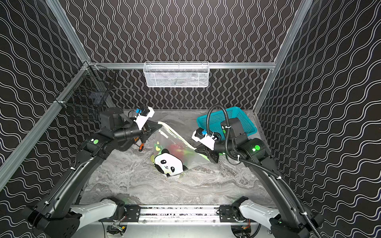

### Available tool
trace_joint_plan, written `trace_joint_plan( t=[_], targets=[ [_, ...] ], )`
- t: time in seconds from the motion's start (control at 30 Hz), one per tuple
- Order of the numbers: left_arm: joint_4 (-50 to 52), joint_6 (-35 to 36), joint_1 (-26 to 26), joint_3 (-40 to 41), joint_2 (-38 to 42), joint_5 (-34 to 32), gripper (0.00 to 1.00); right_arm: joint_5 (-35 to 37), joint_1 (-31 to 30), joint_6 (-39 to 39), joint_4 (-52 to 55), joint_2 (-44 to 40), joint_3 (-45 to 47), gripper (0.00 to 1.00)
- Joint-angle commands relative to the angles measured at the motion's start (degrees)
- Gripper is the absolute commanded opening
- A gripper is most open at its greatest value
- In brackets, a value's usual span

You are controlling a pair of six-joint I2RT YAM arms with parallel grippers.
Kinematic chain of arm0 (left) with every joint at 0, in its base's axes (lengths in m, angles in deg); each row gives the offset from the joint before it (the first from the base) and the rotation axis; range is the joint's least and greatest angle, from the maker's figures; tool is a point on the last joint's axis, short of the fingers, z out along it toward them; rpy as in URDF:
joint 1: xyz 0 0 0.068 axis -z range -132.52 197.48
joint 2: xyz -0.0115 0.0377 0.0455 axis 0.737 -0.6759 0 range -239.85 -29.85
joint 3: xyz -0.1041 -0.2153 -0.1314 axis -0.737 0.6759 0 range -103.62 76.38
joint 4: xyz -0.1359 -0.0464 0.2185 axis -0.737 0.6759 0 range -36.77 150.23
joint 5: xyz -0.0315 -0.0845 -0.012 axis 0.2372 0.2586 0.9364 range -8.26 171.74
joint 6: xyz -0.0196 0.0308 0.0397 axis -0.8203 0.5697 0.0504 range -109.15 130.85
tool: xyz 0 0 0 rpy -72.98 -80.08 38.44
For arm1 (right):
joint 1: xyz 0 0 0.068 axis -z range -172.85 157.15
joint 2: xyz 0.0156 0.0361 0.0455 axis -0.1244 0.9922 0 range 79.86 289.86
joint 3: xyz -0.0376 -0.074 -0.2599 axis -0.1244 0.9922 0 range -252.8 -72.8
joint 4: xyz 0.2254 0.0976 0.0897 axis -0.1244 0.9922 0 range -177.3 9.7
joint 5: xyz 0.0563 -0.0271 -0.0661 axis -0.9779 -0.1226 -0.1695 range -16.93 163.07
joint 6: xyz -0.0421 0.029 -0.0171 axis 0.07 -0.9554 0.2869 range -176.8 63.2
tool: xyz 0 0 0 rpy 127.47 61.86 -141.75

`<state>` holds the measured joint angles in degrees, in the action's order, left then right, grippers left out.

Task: Open the zip-top bag and take out the dragon fruit
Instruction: Unzip the zipper on the zipper food storage bag.

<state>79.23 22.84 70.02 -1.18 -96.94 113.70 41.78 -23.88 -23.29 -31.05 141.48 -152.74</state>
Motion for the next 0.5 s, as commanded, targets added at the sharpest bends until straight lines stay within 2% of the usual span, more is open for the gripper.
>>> trace_joint_plan(
  t=[0.0,0.2,0.37,0.47],
  targets=[
    [-7.3,1.0,-1.2,-1.1,-0.2,-5.7,0.00,0.9,0.1,-0.5,6.7,-2.4,1.2,0.05],
    [-8.4,1.9,-1.8,-2.2,-1.6,-3.6,0.00,1.6,0.1,-1.0,9.3,-5.3,3.5,0.05],
    [-11.9,0.6,-1.7,-0.3,-1.8,9.4,0.00,-0.3,0.1,-1.5,8.5,-6.3,4.9,0.06],
    [-9.8,2.3,-1.7,-0.2,-1.0,11.7,0.00,-1.3,0.0,-1.7,9.7,-6.5,4.7,0.06]
  ],
)
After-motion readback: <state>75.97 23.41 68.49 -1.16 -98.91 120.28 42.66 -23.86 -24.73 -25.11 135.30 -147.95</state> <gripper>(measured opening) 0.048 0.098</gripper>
